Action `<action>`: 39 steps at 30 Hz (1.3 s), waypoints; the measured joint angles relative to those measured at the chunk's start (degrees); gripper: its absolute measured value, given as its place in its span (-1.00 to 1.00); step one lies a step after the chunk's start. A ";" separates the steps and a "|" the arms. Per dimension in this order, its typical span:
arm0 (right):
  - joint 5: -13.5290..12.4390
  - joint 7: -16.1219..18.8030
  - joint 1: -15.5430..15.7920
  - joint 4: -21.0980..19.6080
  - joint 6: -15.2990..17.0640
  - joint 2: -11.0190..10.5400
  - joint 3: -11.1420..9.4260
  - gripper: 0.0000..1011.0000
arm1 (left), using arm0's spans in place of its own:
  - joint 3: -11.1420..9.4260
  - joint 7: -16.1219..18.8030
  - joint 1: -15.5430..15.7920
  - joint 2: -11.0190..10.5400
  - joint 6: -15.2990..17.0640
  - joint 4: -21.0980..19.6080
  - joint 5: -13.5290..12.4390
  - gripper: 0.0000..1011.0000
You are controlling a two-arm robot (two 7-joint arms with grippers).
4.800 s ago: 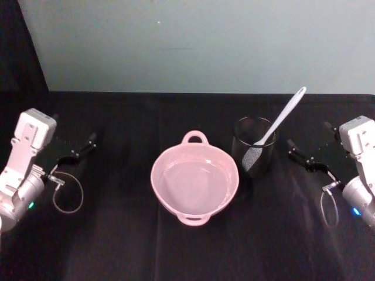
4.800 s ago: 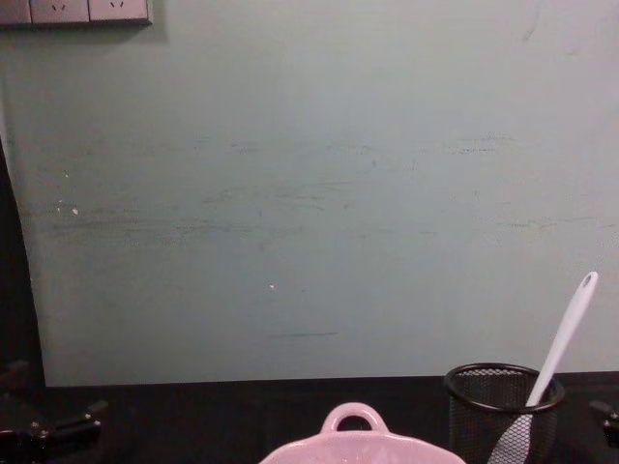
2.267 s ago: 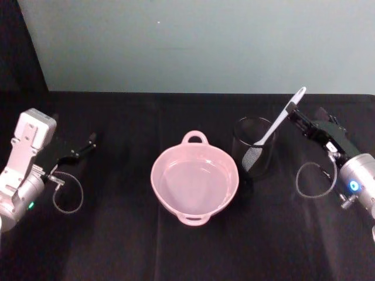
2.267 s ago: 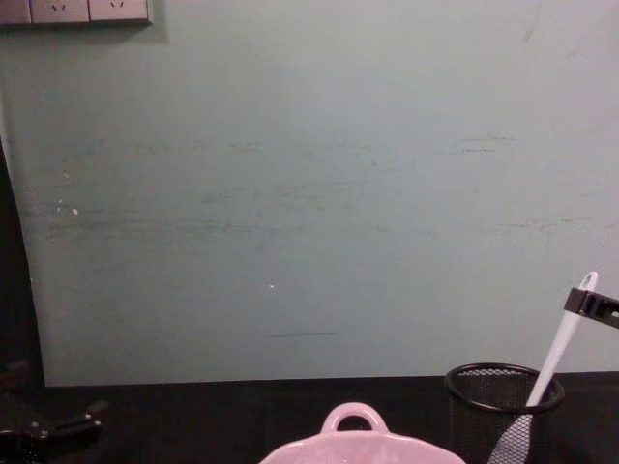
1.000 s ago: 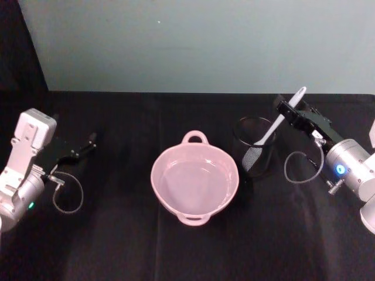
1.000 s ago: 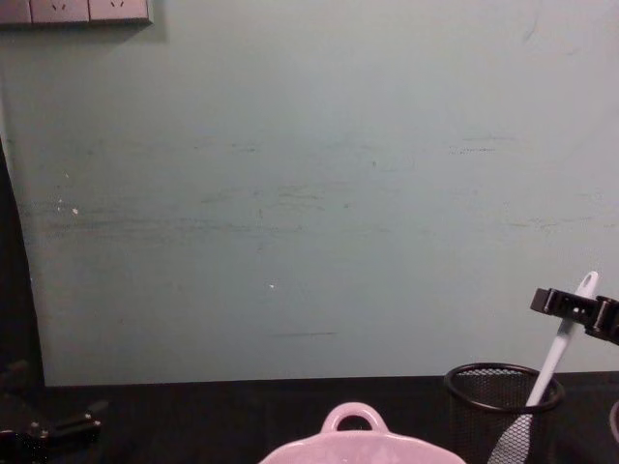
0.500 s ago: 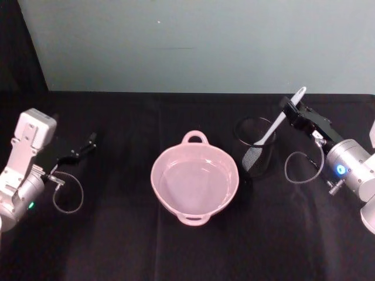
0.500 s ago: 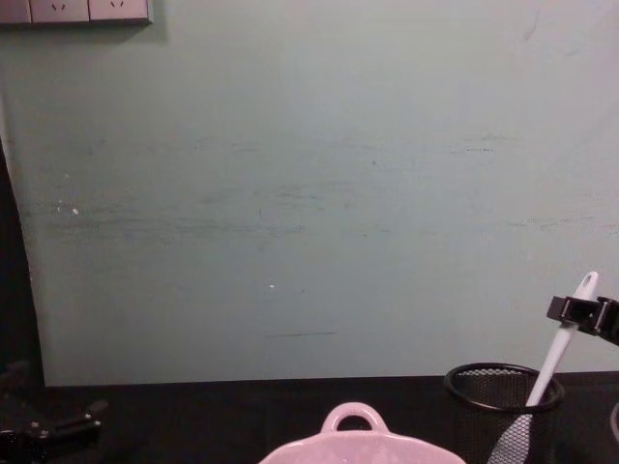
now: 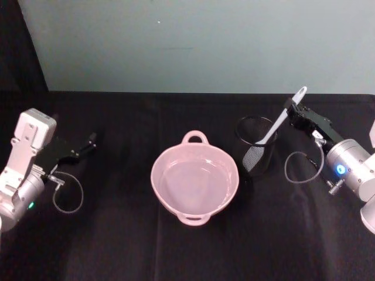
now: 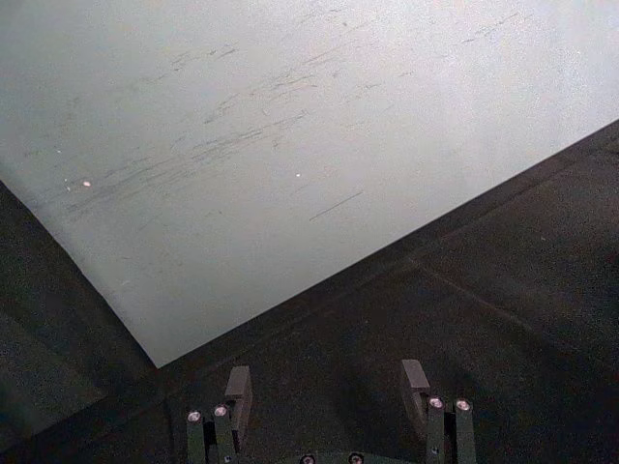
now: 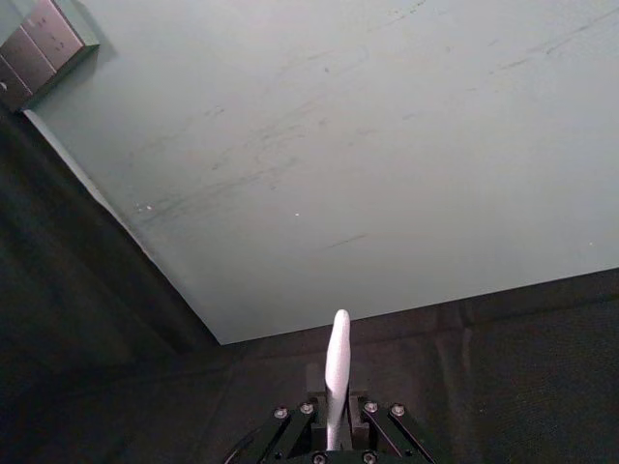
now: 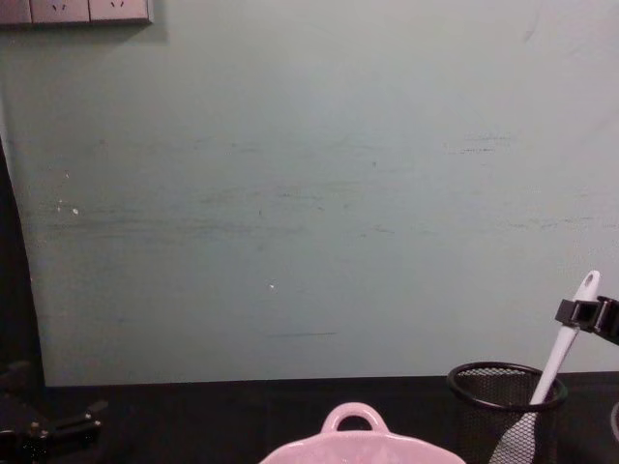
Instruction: Use the one hand to pick up the spoon and stir the clear water in the bowl.
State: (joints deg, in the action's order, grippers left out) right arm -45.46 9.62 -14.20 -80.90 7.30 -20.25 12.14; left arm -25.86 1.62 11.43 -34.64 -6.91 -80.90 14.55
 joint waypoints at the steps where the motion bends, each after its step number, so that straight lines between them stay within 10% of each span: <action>1: 0.00 0.00 0.00 0.00 0.00 0.00 0.00 -0.75 | 0.00 0.00 0.00 0.00 0.00 0.00 0.00 1.00; 13: 1.30 2.00 1.68 -6.41 -0.16 -1.99 0.03 -0.75 | 0.00 0.00 0.00 0.00 0.00 0.00 0.00 1.00; 27: 9.52 7.30 2.01 -18.49 -0.37 -11.10 1.42 -0.75 | 0.00 0.00 0.00 0.00 0.00 0.00 0.00 1.00; 39: 10.04 13.87 -0.01 -22.98 0.75 -14.49 3.34 -0.75 | 0.00 0.00 0.00 0.00 0.00 0.00 0.00 1.00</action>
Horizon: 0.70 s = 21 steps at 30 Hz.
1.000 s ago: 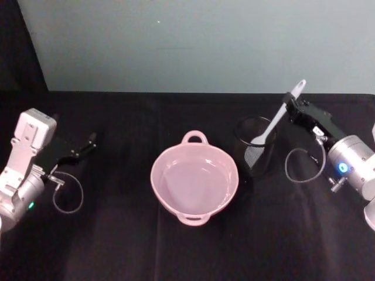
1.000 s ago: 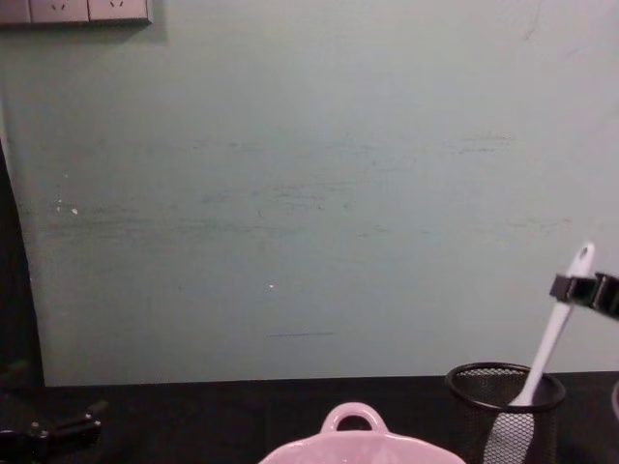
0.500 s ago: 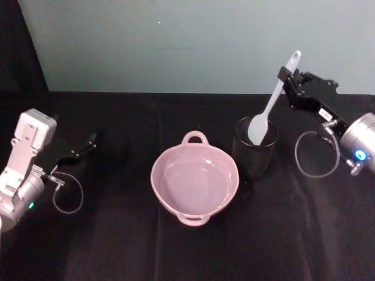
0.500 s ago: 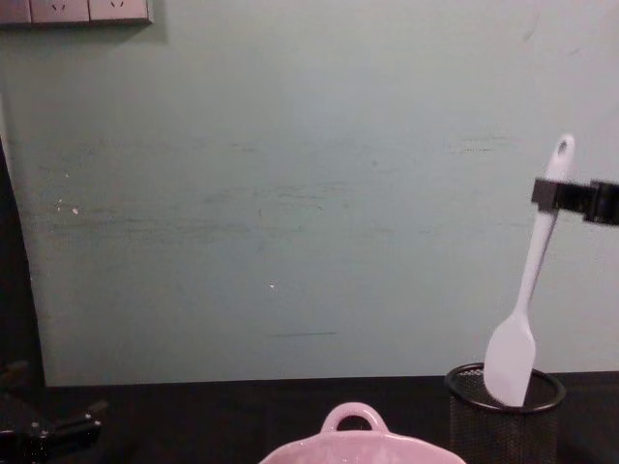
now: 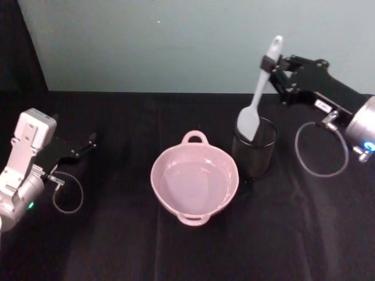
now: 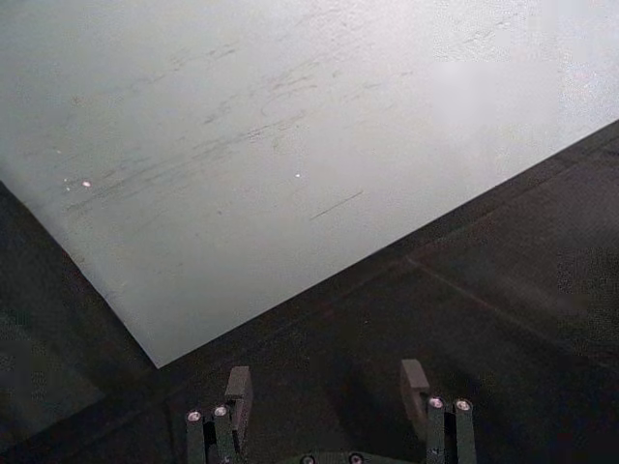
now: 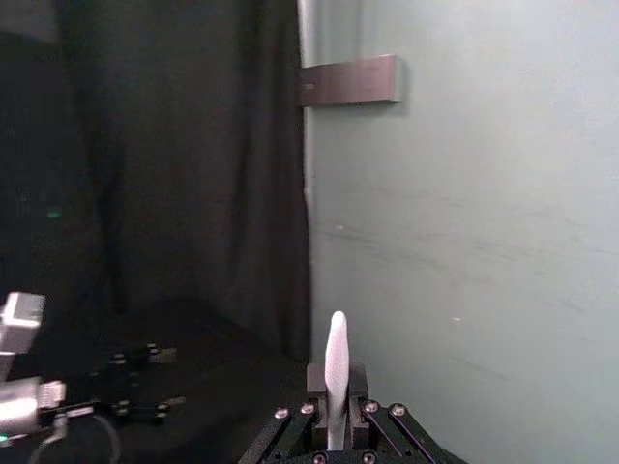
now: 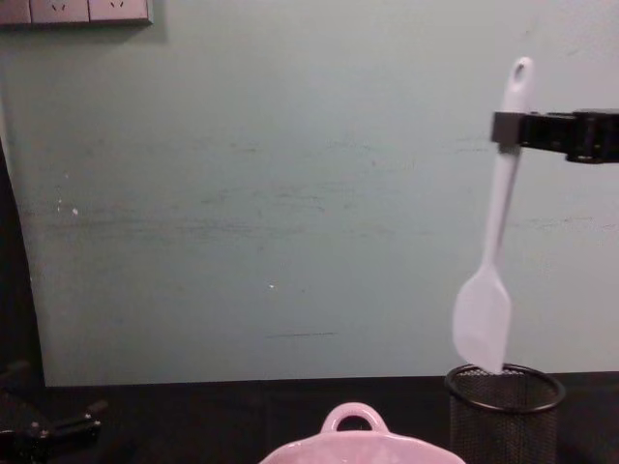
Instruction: Use the one hand to pick up the spoon and stir the clear water in the bowl.
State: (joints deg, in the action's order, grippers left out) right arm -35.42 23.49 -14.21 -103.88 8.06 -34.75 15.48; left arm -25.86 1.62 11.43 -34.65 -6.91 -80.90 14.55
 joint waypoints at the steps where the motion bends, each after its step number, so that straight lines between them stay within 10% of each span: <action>1: -0.07 0.35 -0.21 0.01 0.00 0.09 0.43 -0.75 | 0.00 0.00 0.00 0.00 0.00 0.00 0.00 1.00; 21: 0.37 6.67 -2.76 7.84 -2.70 3.21 10.37 -0.75 | 0.00 0.00 0.00 0.00 0.00 0.00 0.00 1.00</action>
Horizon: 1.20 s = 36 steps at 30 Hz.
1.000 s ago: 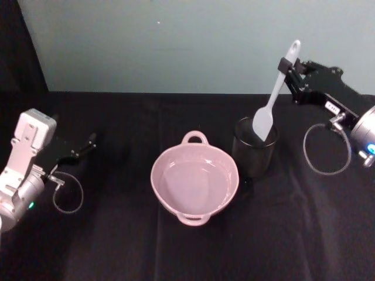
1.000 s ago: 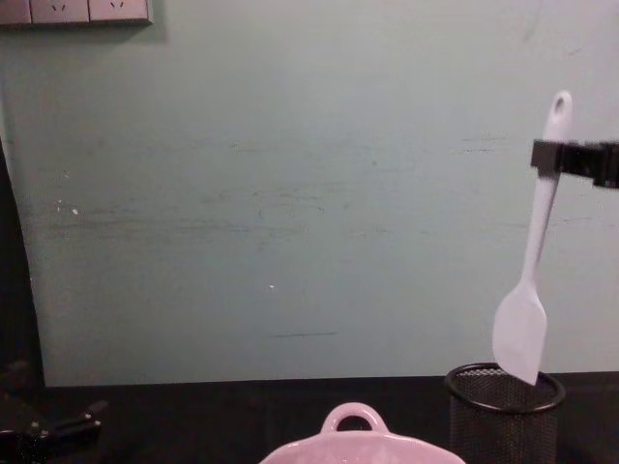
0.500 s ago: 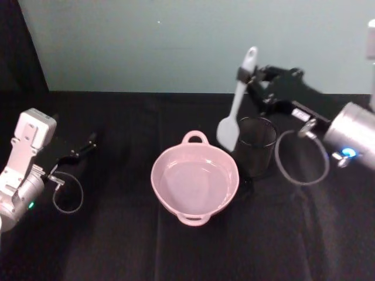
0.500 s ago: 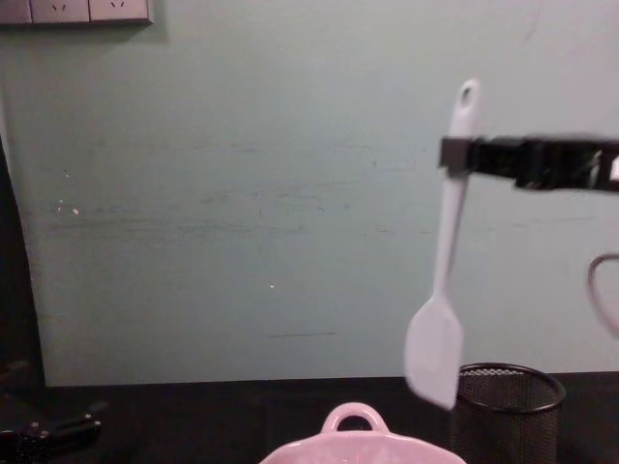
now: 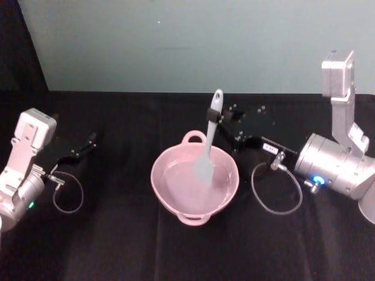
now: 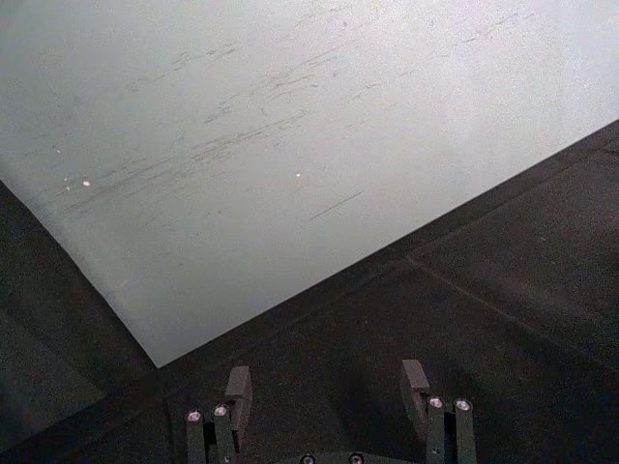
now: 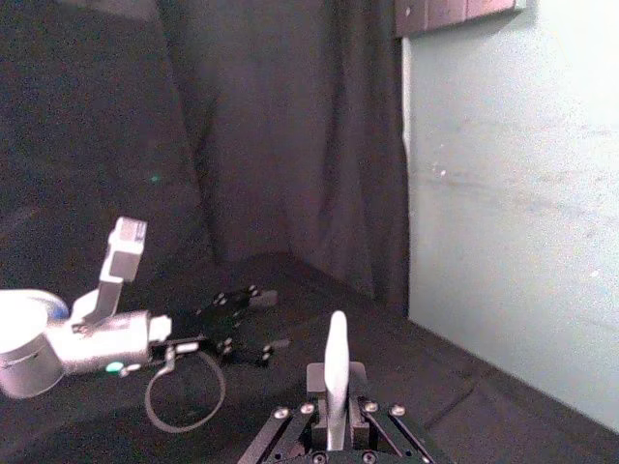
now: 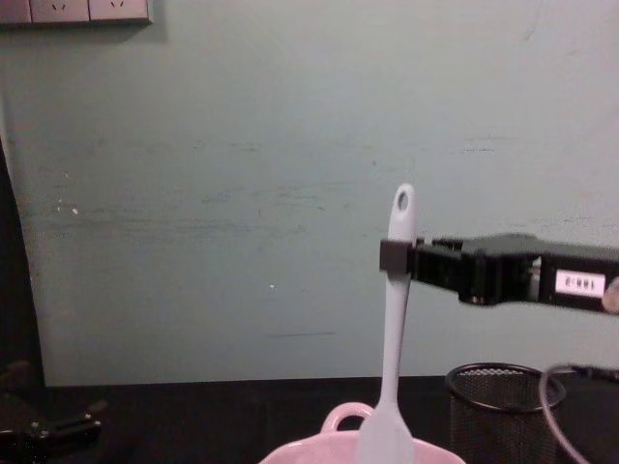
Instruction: Use the one hand to pick up the spoon and stir the clear water in the bowl.
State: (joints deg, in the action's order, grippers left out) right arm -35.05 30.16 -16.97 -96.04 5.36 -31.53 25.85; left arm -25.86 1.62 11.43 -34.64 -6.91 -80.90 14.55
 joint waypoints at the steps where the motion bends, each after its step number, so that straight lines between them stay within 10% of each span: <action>1: -0.07 0.19 0.12 0.16 -0.10 -0.05 0.16 -0.75 | 0.00 0.00 0.00 0.00 0.00 0.00 0.00 1.00; 15: 0.22 2.61 0.04 3.58 -1.61 0.90 3.50 -0.75 | 0.00 0.00 0.00 0.00 0.00 0.00 0.00 1.00; 36: 6.11 -0.59 -4.52 15.05 -7.15 10.79 5.64 -0.75 | 0.00 0.00 0.00 0.00 0.00 0.00 0.00 1.00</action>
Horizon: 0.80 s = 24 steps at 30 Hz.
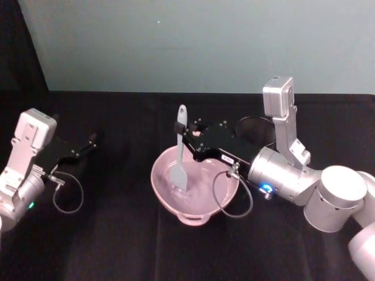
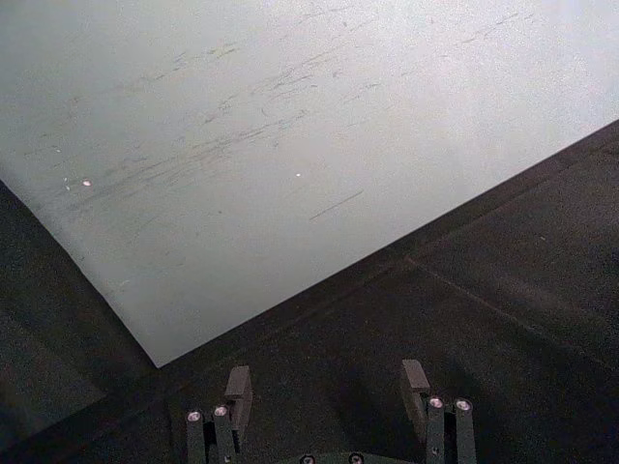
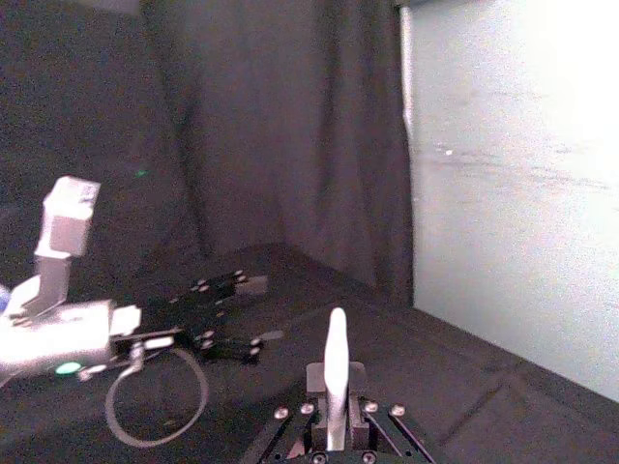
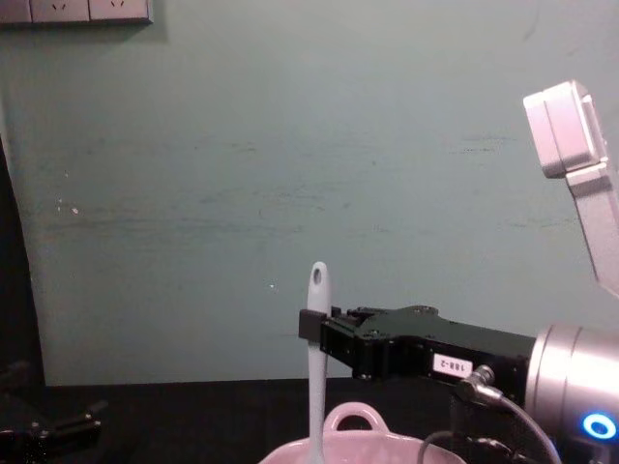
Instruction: Use the one hand to pick up the spoon and stir the clear water in the bowl.
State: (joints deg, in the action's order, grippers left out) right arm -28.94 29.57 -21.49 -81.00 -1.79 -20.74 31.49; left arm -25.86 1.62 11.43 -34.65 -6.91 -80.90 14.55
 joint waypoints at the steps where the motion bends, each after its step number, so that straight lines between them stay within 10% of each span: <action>1: 0.29 -0.51 -0.14 0.66 -0.39 0.65 -0.29 -0.75 | 0.00 0.00 0.00 0.00 0.00 0.00 0.00 1.00; 13: 3.27 -4.21 -0.58 4.33 -2.90 2.90 -3.32 -0.75 | 0.00 0.00 0.00 0.00 0.00 0.00 0.00 1.00; 24: 2.70 -1.27 2.36 0.99 -2.03 -0.28 -5.78 -0.75 | 0.00 0.00 0.00 0.00 0.00 0.00 0.00 1.00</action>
State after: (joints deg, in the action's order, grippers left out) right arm -26.25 28.30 -19.13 -80.01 -3.82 -21.01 25.71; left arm -25.86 1.62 11.43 -34.65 -6.91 -80.90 14.55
